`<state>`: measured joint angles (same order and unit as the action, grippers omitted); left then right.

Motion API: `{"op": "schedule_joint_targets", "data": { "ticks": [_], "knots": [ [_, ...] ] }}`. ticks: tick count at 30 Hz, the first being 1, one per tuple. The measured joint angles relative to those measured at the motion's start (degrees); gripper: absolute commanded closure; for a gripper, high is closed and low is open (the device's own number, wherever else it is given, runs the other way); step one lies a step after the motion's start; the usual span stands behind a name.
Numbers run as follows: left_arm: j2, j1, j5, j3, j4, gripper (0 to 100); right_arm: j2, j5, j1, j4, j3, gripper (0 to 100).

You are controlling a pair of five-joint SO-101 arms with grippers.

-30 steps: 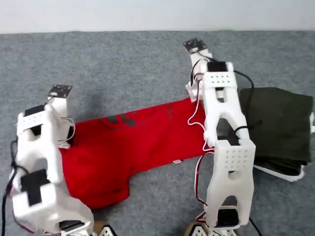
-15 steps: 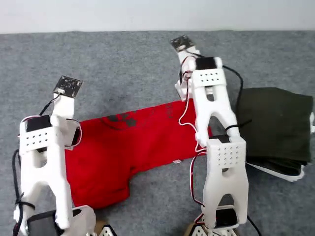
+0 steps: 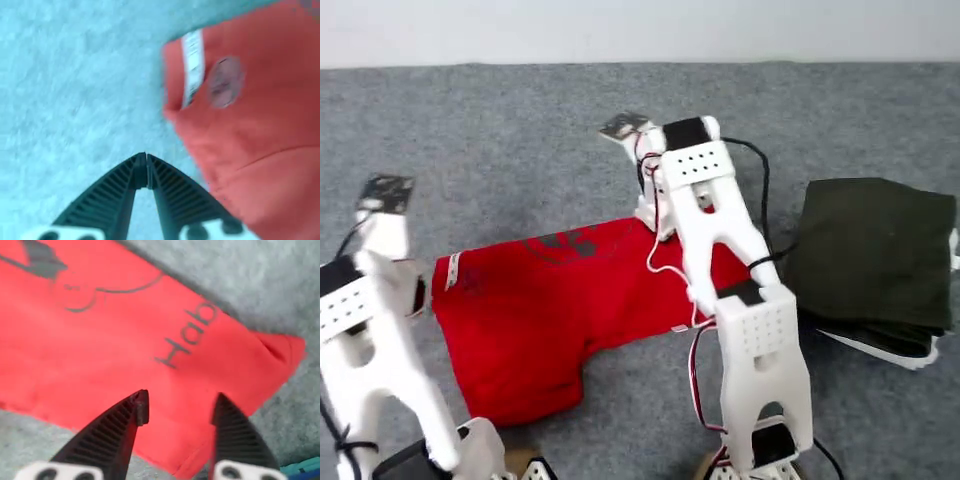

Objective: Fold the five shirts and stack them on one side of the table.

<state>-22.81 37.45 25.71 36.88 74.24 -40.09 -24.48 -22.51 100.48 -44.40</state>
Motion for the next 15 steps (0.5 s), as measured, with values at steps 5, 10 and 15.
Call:
{"op": "schedule_joint_targets", "data": {
  "ticks": [5, 10, 15],
  "knots": [
    [0.0, 8.8, 3.5, -2.2, 2.0, 99, 7.6, -0.1, -8.7, 0.0, 8.0, 87.3],
    [0.0, 17.2, 7.9, -3.2, 2.5, 99, 13.7, -0.1, -18.9, 0.0, 19.7, 87.0],
    [0.0, 21.6, 11.5, -3.2, 2.5, 99, 14.6, -0.1, -29.4, 0.0, 25.5, 86.8]
  ]
}}
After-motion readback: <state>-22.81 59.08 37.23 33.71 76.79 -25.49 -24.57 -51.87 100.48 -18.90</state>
